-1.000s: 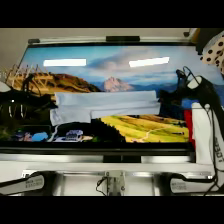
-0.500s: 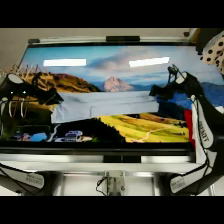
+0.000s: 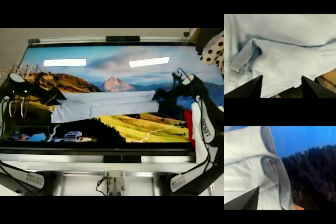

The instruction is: Fold the shirts.

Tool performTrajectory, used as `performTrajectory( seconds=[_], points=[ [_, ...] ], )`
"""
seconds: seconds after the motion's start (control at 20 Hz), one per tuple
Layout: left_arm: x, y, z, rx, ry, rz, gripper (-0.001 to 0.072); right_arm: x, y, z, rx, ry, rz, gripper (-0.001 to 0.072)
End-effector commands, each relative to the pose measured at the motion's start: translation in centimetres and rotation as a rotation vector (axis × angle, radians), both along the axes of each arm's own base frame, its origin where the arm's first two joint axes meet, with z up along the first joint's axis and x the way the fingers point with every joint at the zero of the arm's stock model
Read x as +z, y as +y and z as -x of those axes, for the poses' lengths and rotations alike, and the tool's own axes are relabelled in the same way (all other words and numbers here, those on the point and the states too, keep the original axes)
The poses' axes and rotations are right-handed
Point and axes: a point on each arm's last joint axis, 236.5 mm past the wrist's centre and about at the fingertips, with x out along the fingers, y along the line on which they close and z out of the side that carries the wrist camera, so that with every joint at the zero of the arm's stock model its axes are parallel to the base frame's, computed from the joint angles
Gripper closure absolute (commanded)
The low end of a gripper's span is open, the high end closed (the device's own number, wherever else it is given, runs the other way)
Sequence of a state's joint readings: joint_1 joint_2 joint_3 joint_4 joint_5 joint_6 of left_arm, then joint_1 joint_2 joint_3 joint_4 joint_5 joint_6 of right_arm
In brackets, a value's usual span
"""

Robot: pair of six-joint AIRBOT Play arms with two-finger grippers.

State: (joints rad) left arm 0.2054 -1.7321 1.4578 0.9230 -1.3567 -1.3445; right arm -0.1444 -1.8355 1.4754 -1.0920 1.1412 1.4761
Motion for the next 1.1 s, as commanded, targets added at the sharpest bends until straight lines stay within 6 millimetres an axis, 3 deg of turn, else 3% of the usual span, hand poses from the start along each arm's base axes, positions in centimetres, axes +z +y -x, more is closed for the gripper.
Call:
performTrajectory(
  seconds=[0.0, 0.05, 0.15, 0.2, 0.25, 0.4, 0.6, 0.8, 1.05],
  points=[
    [1.9, -1.1, -0.2, -0.01, -0.027, 0.053, 0.0129, -2.2, 3.1, 0.3, -0.009, 0.054, -0.131, 0.0072],
    [2.5, -1.7, -0.3, -0.013, -0.043, 0.074, 0.0129, -2.2, 4.1, 0.1, -0.003, 0.048, -0.159, 0.0078],
    [3.7, -3.0, -0.6, -0.026, -0.073, 0.103, 0.0173, -1.4, 5.4, -0.7, 0.018, 0.002, -0.177, 0.0513],
    [4.1, -3.7, -0.7, -0.032, -0.086, 0.111, 0.0193, -0.5, 5.6, -1.1, 0.01, -0.02, -0.189, 0.0644],
    [4.5, -4.8, -0.9, -0.039, -0.1, 0.123, 0.02, 0.7, 5.9, -1.3, 0.018, -0.048, -0.2, 0.0645],
    [5.4, -9.3, -1.5, -0.071, -0.143, 0.173, 0.0527, 6.2, 6.0, -1.8, 0.044, -0.155, -0.198, 0.0646],
    [5.0, -18.0, -2.5, -0.107, -0.234, 0.168, 0.0669, 15.1, 6.8, 0.2, 0.112, -0.28, -0.197, 0.0646],
    [2.9, -27.5, 0.3, -0.18, -0.216, 0.209, 0.0669, 22.3, 7.6, 3.6, 0.137, -0.357, -0.204, 0.0646],
    [0.4, -37.5, 4.3, -0.114, -0.088, 0.349, 0.0669, 28.6, 8.4, 8.0, 0.155, -0.426, -0.211, 0.0645]
  ],
)
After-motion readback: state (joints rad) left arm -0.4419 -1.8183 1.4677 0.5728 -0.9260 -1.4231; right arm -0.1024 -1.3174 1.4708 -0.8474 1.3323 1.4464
